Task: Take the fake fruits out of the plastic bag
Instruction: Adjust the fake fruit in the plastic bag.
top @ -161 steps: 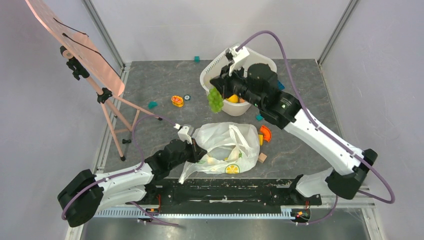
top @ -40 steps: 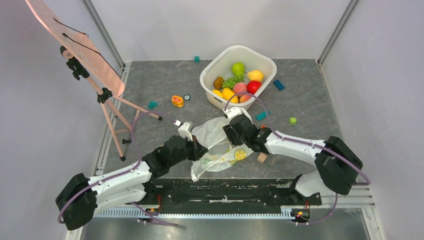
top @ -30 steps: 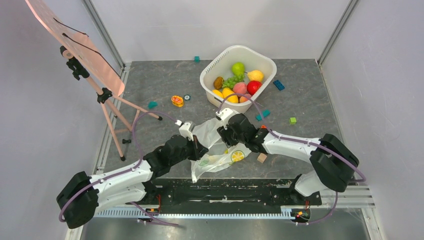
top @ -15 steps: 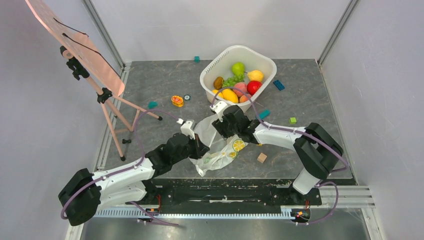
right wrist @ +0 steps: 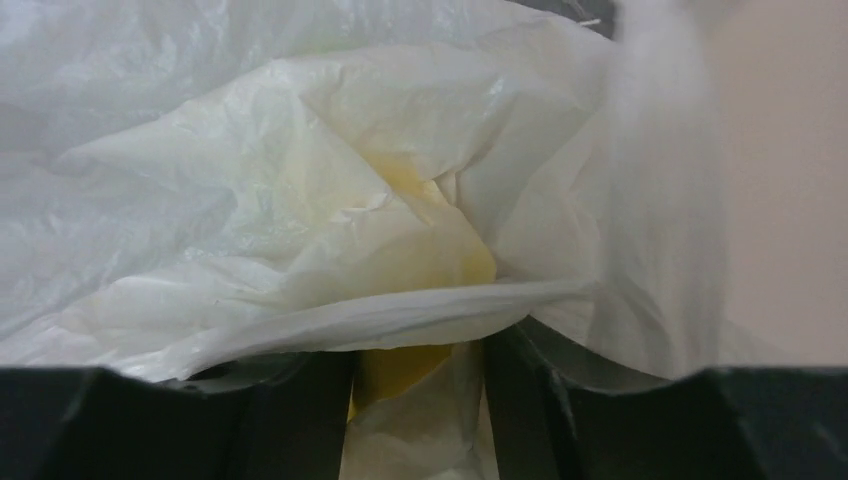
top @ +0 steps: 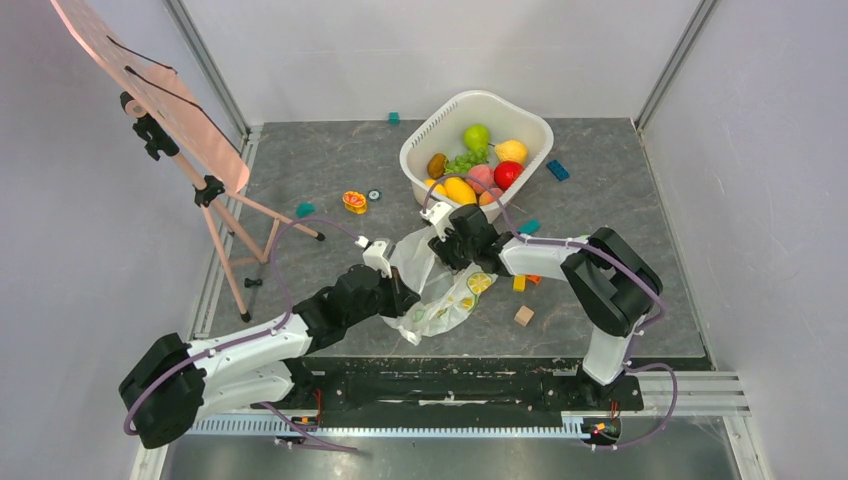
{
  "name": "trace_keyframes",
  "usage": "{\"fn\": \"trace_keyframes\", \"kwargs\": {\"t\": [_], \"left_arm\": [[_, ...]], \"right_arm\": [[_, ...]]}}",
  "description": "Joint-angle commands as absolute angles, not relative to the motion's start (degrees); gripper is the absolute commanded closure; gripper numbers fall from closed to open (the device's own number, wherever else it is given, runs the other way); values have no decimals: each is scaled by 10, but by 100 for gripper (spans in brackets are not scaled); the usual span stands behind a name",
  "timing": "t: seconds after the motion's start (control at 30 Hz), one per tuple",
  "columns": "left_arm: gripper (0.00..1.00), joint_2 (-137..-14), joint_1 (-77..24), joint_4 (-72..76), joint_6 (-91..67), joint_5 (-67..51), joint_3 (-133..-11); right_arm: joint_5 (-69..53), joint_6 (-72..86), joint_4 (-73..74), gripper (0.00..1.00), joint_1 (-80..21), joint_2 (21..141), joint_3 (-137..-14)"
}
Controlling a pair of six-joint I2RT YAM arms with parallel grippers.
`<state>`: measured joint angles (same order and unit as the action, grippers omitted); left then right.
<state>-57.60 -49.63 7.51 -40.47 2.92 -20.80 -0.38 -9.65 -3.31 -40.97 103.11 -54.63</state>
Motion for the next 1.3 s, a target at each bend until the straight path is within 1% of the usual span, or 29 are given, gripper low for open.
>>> {"fn": "trace_keyframes", "kwargs": {"t": [0.0,0.03,0.1,0.27,0.43,0.5,0.67,0.77,0.8,0.83,0.9,0.97,1.03,1.17,1.27], "left_arm": [[98,-568,-498,86,-411,37,-216],[98,-567,-498,86,-412,38,-214],[98,-564,-497,84,-413,43,-211],[98,-553,-494,65,-417,69,-203],[98,-542,-479,60,-418,79,-192],[98,-544,-475,60,-414,78,-190],[98,-555,-474,73,-416,73,-180],[98,-565,-474,86,-418,68,-174],[98,-567,-474,91,-419,65,-173],[98,-571,-474,94,-417,62,-171],[98,-574,-474,96,-411,57,-169],[98,-579,-474,98,-404,51,-166],[98,-581,-474,101,-401,46,-162],[98,-583,-474,112,-395,34,-154],[98,-584,-474,115,-392,32,-153]], "right_arm": [[-37,-107,-34,58,-407,1050,-556],[-42,-105,-34,63,-407,1044,-551],[-54,-98,-41,70,-407,1018,-531],[-100,-98,-48,77,-409,901,-452],[-179,-118,25,78,-423,814,-405],[-192,-135,54,79,-446,792,-389],[-176,-150,79,78,-514,769,-359],[-137,-141,80,77,-535,772,-352],[-124,-138,76,76,-541,771,-348],[-112,-135,72,73,-544,769,-346],[-89,-128,68,63,-550,763,-343],[-81,-125,66,46,-553,751,-343],[-78,-124,65,38,-556,734,-347],[-77,-126,83,30,-560,700,-371],[-105,-142,92,30,-563,679,-392]]}}
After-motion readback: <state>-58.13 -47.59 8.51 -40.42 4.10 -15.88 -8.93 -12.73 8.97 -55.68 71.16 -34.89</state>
